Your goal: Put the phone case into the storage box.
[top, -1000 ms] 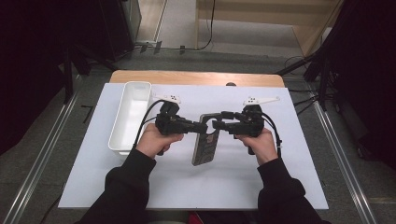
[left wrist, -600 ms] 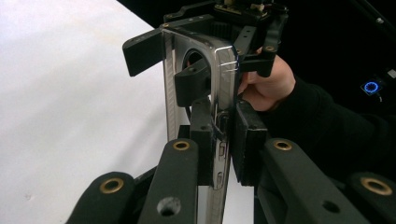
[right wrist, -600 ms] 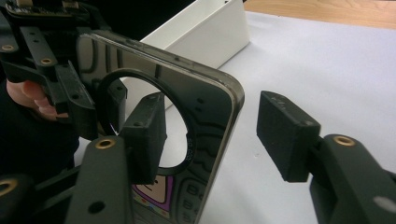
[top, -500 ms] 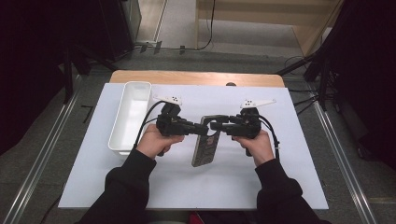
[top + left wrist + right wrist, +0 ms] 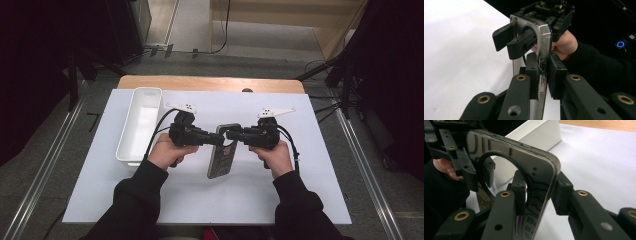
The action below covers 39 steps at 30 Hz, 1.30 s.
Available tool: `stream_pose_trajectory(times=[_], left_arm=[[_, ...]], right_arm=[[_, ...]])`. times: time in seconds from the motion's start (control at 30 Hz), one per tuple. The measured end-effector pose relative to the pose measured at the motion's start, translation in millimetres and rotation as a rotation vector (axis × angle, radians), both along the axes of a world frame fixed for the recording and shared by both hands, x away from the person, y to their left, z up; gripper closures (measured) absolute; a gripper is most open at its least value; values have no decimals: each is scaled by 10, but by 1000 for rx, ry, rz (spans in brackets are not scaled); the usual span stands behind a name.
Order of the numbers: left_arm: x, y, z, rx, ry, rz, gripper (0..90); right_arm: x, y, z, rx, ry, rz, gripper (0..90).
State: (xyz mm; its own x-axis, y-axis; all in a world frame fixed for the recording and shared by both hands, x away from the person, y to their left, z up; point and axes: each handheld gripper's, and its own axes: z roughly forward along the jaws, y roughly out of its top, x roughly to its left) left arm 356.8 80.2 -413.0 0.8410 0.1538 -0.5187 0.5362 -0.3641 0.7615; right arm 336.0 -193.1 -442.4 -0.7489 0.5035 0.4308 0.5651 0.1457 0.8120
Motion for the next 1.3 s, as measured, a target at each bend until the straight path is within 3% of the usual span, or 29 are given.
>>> stream_pose_trajectory(times=[0.27, 0.67, 0.8, 1.0, 1.23, 1.3], left_arm=[[-11, -16, 1, 9, -21, 19, 793], [-25, -16, 29, 19, -42, 31, 750], [-49, -31, 66, 36, -75, 52, 670], [-101, -34, 141, 40, -146, 88, 425], [-127, 9, 214, 34, -200, 168, 293], [-129, 21, 227, 31, -199, 180, 260]], right_arm=[[-18, -14, 27, -16, -4, -26, 679], [-37, 4, 74, -41, -10, -23, 691], [-44, 22, 85, -58, -13, -23, 692], [-72, 28, 109, -92, -15, -34, 691], [-86, -9, 143, -94, -11, -60, 691], [-89, -25, 156, -96, -8, -68, 691]])
